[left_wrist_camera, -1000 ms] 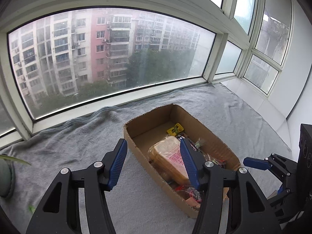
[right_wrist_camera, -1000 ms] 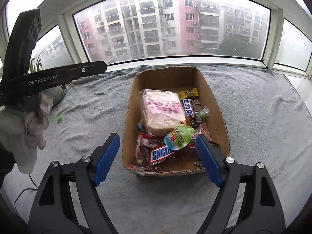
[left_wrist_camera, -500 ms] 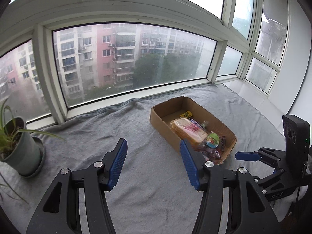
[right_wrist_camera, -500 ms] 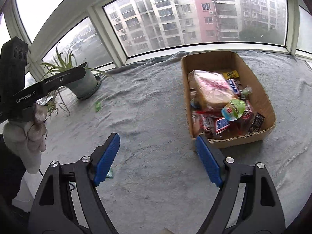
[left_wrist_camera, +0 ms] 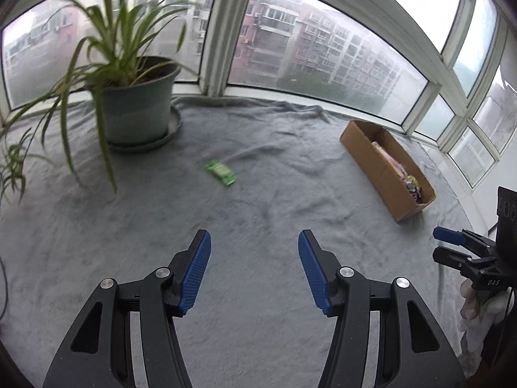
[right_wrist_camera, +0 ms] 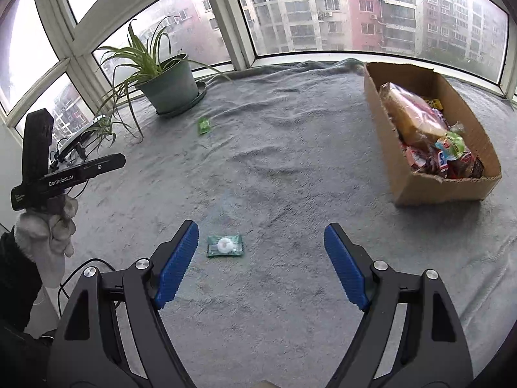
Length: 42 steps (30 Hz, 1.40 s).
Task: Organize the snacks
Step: 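Move both tools back to the table toward the two green packets, then grasp the green wrapped candy with the left tool while the right grasps the green mint packet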
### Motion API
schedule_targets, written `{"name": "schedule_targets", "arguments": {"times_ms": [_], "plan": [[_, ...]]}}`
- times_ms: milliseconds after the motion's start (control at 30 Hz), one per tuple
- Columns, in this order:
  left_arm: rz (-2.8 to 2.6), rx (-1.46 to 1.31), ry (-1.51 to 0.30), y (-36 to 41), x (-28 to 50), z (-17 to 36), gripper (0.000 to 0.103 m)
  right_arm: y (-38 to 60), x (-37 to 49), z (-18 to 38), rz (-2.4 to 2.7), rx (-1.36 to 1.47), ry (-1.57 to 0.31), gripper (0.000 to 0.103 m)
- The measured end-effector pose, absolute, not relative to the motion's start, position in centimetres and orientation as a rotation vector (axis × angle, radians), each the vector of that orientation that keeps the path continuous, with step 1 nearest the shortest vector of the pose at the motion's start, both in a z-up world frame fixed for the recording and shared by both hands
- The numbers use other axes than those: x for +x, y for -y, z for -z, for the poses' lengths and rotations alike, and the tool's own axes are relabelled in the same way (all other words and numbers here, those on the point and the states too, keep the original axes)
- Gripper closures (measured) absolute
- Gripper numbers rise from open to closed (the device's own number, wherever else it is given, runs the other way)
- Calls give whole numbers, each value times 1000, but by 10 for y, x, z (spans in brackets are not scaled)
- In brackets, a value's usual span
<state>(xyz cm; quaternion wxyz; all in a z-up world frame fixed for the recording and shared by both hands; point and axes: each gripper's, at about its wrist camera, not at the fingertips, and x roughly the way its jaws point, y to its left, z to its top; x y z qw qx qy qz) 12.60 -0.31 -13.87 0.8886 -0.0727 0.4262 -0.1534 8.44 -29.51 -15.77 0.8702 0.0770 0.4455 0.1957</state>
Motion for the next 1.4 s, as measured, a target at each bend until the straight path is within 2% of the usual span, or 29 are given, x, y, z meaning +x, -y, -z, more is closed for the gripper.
{"name": "schedule_targets", "arguments": {"times_ms": [67,200,333,700,833,1067,1400], "plan": [[302,-190,-897,-8,118,149,48,287,79,163,-426,189,-942,26],[286,-261,-907,-19,107,162,48,272,70,177,-451,220,-988,27],[305,-262,-926,-16,112,171,48,261,67,195,-456,234,-1052,34],[339,-207,-929,-2,180,178,48,264,68,208,-419,274,-1081,35],[322,-136,-941,1,218,183,48,261,70,216,-420,285,-1108,47],[321,-86,-963,9,265,197,48,254,75,223,-435,273,-1127,47],[364,-32,-970,21,294,208,48,255,79,232,-431,290,-1153,47]]}}
